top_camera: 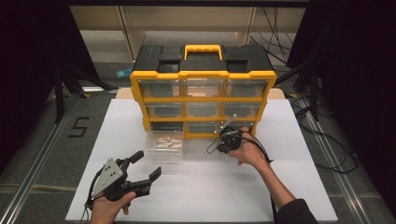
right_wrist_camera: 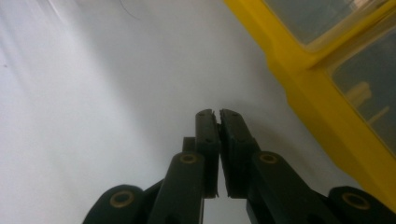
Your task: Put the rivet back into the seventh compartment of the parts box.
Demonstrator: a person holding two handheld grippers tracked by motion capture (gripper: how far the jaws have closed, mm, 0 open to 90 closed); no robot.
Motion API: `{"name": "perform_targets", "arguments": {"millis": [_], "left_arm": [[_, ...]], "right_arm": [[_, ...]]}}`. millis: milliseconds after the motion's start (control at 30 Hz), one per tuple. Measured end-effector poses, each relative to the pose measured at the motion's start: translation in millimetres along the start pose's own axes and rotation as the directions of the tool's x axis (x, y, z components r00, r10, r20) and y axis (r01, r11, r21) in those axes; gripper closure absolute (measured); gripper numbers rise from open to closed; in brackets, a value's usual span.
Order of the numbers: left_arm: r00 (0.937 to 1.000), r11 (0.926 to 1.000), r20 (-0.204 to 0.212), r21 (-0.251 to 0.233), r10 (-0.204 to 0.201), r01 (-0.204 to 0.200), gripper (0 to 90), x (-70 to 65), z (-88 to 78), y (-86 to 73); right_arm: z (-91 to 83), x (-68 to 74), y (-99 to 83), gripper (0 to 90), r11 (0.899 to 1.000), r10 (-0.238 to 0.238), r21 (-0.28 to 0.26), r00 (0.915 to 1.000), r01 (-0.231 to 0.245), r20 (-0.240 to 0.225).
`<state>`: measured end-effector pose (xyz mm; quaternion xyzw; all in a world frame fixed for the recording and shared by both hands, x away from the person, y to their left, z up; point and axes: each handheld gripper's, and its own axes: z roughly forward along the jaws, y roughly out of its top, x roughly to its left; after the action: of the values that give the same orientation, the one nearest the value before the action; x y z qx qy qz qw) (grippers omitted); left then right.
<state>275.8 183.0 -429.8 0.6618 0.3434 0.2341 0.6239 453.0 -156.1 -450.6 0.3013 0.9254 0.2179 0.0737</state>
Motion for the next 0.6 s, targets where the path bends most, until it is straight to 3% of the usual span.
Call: {"name": "perform_targets", "arguments": {"millis": [100, 133, 200, 233, 267, 300, 367, 400, 500, 567, 600], "left_arm": [[1.0, 1.0, 0.001, 0.0, 0.0, 0.0, 18.0, -0.1, 0.1, 0.0], [1.0, 1.0, 0.001, 0.0, 0.001, -0.001, 18.0, -0.1, 0.0, 0.0], [1.0, 1.0, 0.0, -0.001, 0.001, -0.001, 18.0, 0.1, 0.0, 0.1], [1.0, 1.0, 0.0, -0.001, 0.001, -0.001, 18.0, 0.1, 0.0, 0.1], [1.0, 1.0, 0.0, -0.001, 0.001, -0.001, 18.0, 0.0, 0.0, 0.1], [1.0, 1.0, 0.0, -0.001, 0.001, -0.001, 18.0, -0.1, -0.1, 0.1], [1.0, 1.0, 0.0, -0.001, 0.001, -0.001, 18.0, -0.1, 0.0, 0.0], [1.0, 1.0, 0.0, 0.0, 0.001, -0.001, 18.0, -0.1, 0.0, 0.0], [1.0, 1.0, 0.0, -0.001, 0.001, -0.001, 18.0, -0.2, -0.1, 0.1], [1.0, 1.0, -0.001, -0.001, 0.0, 0.0, 18.0, 0.0, -0.1, 0.1], [1.0, 1.0, -0.001, 0.0, 0.001, -0.001, 18.0, 0.1, -0.1, 0.1]], "right_arm": [[-7.6, -0.2, 2.8, 86.4, 0.999, -0.032, -0.038, 0.9995, 0.032, 0.001], [-7.8, -2.6, 3.5, 86.3, 0.994, -0.078, -0.08, 0.9969, 0.077, -0.005], [-17.8, 5.2, 6.2, 86.3, 0.997, -0.028, -0.07, 0.9995, 0.029, 0.011], [-17.8, 5.2, 6.2, 86.3, 0.997, -0.028, -0.07, 0.9995, 0.029, 0.011], [-17.8, 3.4, 8.4, 86.3, 0.989, -0.095, -0.113, 0.9954, 0.096, 0.018], [-22.6, 7.8, 9.5, 86.3, 0.994, -0.065, -0.088, 0.9977, 0.066, 0.02], [-26.4, 11.5, 13.1, 86.3, 0.986, -0.121, -0.119, 0.9927, 0.121, 0.008], [-28.7, 15.9, 13.6, 86.3, 0.991, -0.089, -0.101, 0.996, 0.089, 0.009], [-33.8, 23.4, 17.6, 86.3, 0.989, -0.096, -0.11, 0.9953, 0.097, 0.011], [-34.4, 25.4, 21.0, 86.3, 0.977, -0.151, -0.15, 0.9884, 0.152, 0.018], [-38.4, 29.4, 23.0, 86.3, 0.976, -0.153, -0.152, 0.9881, 0.153, 0.014]]}}
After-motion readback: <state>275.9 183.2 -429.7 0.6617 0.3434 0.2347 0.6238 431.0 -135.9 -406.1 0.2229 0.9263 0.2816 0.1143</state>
